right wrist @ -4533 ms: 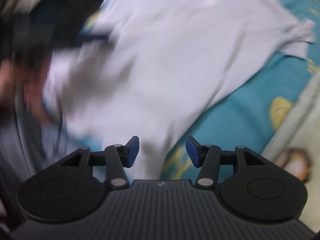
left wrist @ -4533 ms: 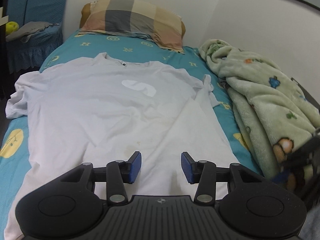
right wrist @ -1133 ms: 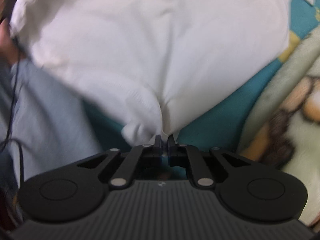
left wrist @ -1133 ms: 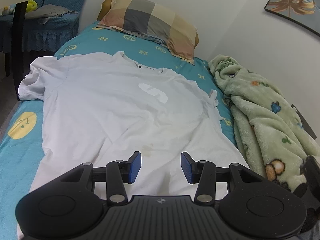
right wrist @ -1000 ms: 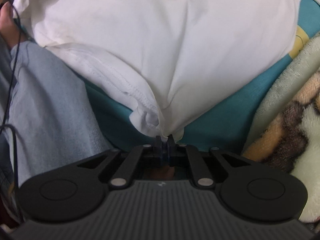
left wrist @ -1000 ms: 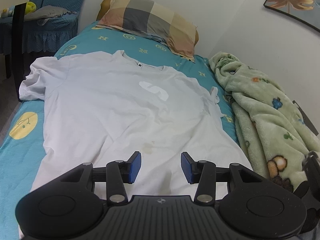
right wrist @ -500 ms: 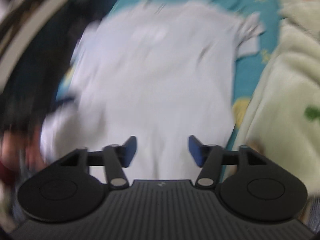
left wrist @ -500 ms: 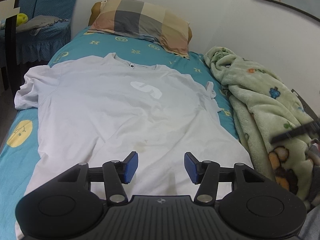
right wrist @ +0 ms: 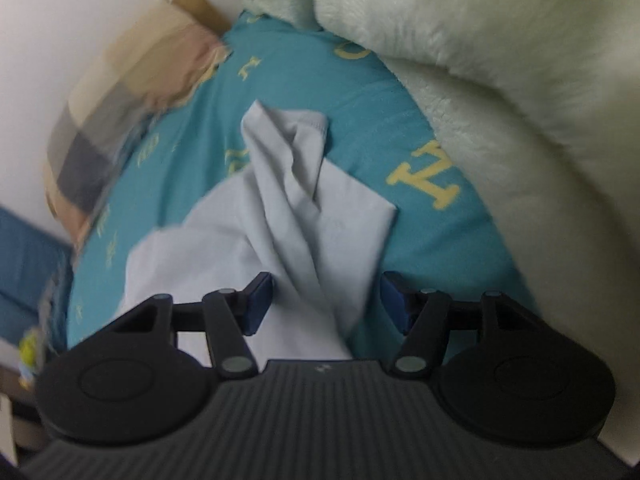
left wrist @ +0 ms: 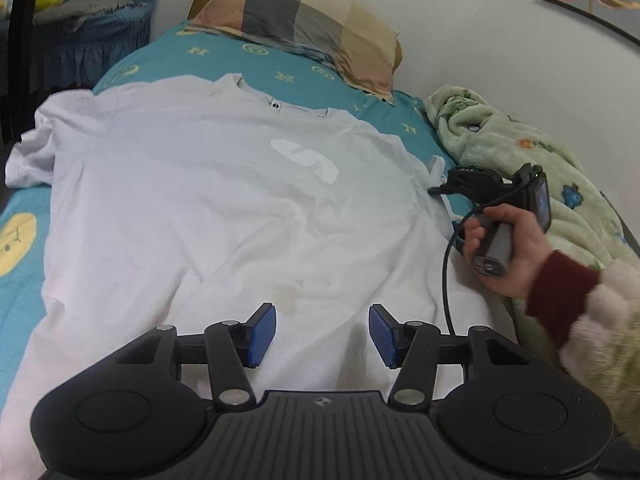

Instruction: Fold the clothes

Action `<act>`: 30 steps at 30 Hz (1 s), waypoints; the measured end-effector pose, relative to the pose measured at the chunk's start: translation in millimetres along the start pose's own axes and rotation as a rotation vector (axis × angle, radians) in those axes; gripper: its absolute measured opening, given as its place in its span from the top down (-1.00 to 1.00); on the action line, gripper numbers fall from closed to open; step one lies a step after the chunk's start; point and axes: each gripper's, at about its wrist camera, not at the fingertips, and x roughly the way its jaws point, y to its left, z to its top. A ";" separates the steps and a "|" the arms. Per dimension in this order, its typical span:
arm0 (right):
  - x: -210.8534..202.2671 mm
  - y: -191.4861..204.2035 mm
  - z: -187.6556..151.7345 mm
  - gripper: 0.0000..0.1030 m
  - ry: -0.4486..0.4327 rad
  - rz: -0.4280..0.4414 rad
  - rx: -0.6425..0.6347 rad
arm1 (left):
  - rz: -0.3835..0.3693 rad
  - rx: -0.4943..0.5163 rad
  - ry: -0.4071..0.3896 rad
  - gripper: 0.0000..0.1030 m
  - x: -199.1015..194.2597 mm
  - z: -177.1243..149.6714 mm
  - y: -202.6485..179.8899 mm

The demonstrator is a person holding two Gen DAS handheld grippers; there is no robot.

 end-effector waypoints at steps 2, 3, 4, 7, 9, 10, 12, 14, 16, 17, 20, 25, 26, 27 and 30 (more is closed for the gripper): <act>10.0 4.0 4.1 -0.26 -0.052 0.045 -0.031 | -0.008 -0.030 0.008 -0.06 6.2 2.5 6.9; 12.7 6.4 6.9 -0.26 -0.071 0.058 -0.038 | -0.009 -0.042 0.012 -0.06 9.4 3.8 10.1; 15.5 6.7 9.3 -0.26 -0.091 0.070 -0.031 | -0.007 -0.054 0.017 -0.06 11.9 4.8 13.2; 24.6 5.0 16.0 -0.26 -0.154 0.108 0.001 | -0.006 -0.071 0.018 -0.05 17.9 7.4 19.1; 27.3 8.7 18.4 -0.07 -0.190 0.088 -0.030 | 0.001 -0.074 0.016 -0.05 21.1 8.7 19.8; 28.4 12.6 19.1 0.45 -0.196 0.064 -0.065 | 0.007 -0.071 0.012 -0.05 21.3 9.2 19.5; 20.2 20.6 19.1 0.83 -0.211 0.044 -0.125 | 0.016 -0.063 0.004 -0.04 21.2 10.1 18.7; 10.2 28.7 18.8 0.83 -0.225 0.028 -0.184 | 0.023 -0.054 -0.006 -0.02 19.9 10.6 16.9; -8.0 47.5 16.6 0.84 -0.257 0.029 -0.266 | 0.033 -0.043 -0.022 -0.01 16.7 10.6 13.9; -17.7 57.7 15.4 0.84 -0.274 0.030 -0.309 | 0.037 -0.035 -0.032 -0.01 14.1 10.7 12.7; -47.0 88.4 11.8 0.84 -0.325 0.036 -0.438 | 0.041 -0.023 -0.062 -0.01 4.1 11.7 9.6; -73.5 155.2 -23.4 0.83 -0.350 0.086 -0.648 | 0.045 -0.034 -0.115 -0.01 -14.0 15.4 9.6; -71.1 168.2 -35.1 0.83 -0.344 0.102 -0.692 | 0.043 -0.041 -0.124 -0.01 -17.6 15.9 11.0; -69.0 180.4 -48.1 0.83 -0.336 0.119 -0.735 | 0.042 -0.049 -0.132 -0.01 -20.5 16.9 13.0; -55.1 203.7 -94.7 0.83 -0.283 0.147 -0.847 | 0.040 -0.076 -0.154 -0.01 -28.1 19.9 20.1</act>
